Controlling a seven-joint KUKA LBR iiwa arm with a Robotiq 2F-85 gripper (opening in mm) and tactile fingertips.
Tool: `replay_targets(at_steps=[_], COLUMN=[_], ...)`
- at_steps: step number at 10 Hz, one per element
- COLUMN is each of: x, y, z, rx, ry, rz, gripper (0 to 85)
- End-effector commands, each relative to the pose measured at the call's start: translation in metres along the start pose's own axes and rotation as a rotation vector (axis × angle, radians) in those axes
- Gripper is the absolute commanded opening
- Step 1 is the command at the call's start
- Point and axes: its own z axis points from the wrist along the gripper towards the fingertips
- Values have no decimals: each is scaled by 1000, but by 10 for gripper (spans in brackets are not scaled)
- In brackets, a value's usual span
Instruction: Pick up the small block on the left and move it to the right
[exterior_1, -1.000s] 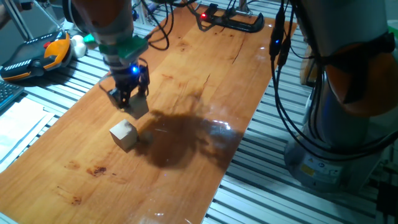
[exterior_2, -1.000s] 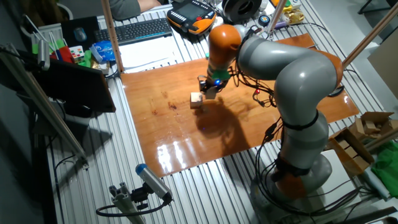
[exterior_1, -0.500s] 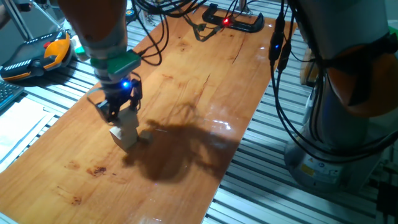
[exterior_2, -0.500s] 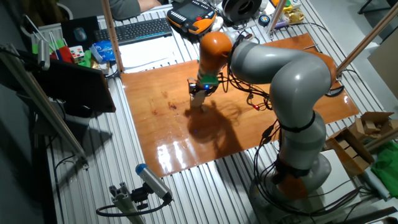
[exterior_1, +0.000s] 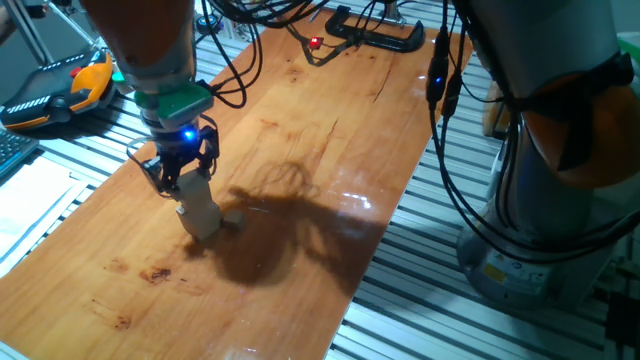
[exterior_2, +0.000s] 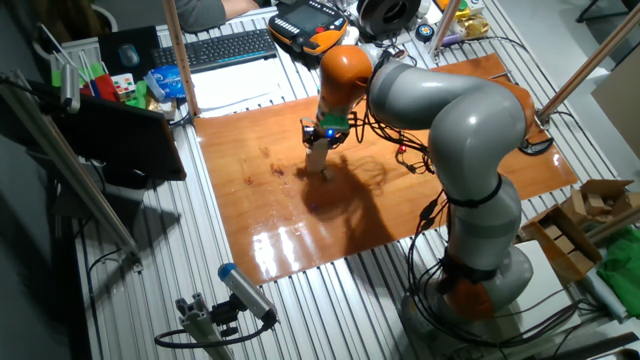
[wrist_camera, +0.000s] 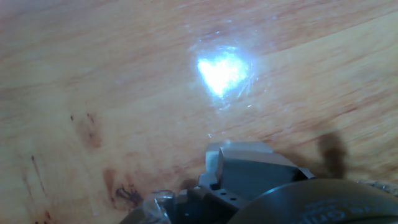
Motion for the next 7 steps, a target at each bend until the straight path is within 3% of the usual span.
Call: replay_targets(at_steps=[1,2,3,5,7], x=[3,4,3,3,4], y=[1,3,4,4,4], z=[2,6,9,8,8], rx=[-1,-2,8,46,57], ry=[-3,-6,1,-8,-10], rz=[3,9,31,56,83], gripper=[7,33,140,450,713])
